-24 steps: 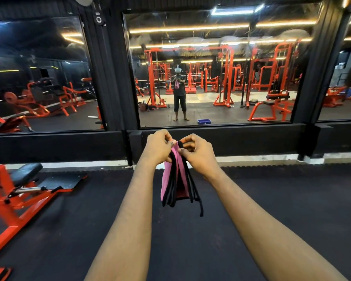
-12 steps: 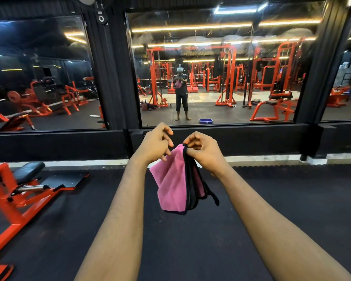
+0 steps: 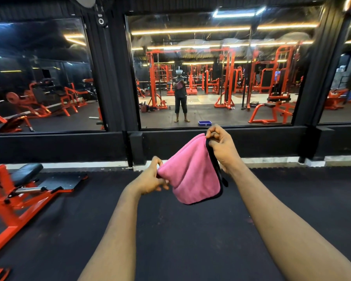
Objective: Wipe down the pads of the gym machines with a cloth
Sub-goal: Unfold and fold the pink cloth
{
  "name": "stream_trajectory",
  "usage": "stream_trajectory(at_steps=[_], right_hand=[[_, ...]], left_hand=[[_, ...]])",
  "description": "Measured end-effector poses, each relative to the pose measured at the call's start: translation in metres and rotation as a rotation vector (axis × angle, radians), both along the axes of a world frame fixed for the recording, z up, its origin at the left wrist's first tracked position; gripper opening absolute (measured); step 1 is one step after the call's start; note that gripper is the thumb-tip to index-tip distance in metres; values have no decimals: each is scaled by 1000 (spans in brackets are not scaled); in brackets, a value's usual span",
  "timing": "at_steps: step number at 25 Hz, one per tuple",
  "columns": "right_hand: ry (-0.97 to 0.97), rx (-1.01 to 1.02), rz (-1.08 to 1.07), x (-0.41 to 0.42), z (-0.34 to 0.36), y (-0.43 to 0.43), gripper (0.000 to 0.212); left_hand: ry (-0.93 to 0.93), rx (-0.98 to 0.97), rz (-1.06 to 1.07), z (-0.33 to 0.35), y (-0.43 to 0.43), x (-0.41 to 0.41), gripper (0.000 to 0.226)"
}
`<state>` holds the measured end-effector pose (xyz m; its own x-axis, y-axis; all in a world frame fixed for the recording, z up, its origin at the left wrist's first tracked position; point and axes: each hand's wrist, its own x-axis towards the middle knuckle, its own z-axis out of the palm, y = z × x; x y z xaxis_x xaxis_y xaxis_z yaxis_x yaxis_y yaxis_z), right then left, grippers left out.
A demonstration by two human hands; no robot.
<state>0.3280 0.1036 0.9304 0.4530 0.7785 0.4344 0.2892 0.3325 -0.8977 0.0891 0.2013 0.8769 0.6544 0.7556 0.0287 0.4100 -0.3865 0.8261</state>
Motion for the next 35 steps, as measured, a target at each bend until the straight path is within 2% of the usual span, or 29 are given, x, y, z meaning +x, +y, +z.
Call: stream_trajectory(at_steps=[3,6,11,14,16,18,20,22,24,26,29,32,35], right_hand=[[56,-7,-66,11,-5,1,38],[105,-1,-115,16,-8,1,38],[177,-6,-184,24,-7,-1,34],[255,-43,-123,26,-9,-3,19],[140,-97,-130,26,-11,-4,11],[48,-119,-162,26,-13,-5,18],[76,-97,-112,26,-12,-8,26],[46,-50,-46,23,-10,-9,21],[30,-39,-43,22,-10,-7,9],[56,-36,-37,23,-11,-6,8],[75,-50,-1,23,-12,-6,3],[87,-97,66,19,-11,-8,15],[-113,-242,132,11,-8,-6,32]], left_hand=[[-165,229,85,12,4,3,37],[-181,355,104,28,-3,11,47],[-237,402,86,37,-6,20,41],[-252,344,165,49,-4,18,30],[-235,303,153,59,-1,15,17],[-195,343,144,69,-2,12,10],[-287,470,234,76,-5,10,14],[-413,579,337,79,-6,9,15],[-405,533,385,82,-6,11,12],[-392,519,365,84,-5,12,7],[-364,502,305,85,-6,10,34],[-349,533,285,81,-4,7,41],[-298,575,117,91,-8,4,44]])
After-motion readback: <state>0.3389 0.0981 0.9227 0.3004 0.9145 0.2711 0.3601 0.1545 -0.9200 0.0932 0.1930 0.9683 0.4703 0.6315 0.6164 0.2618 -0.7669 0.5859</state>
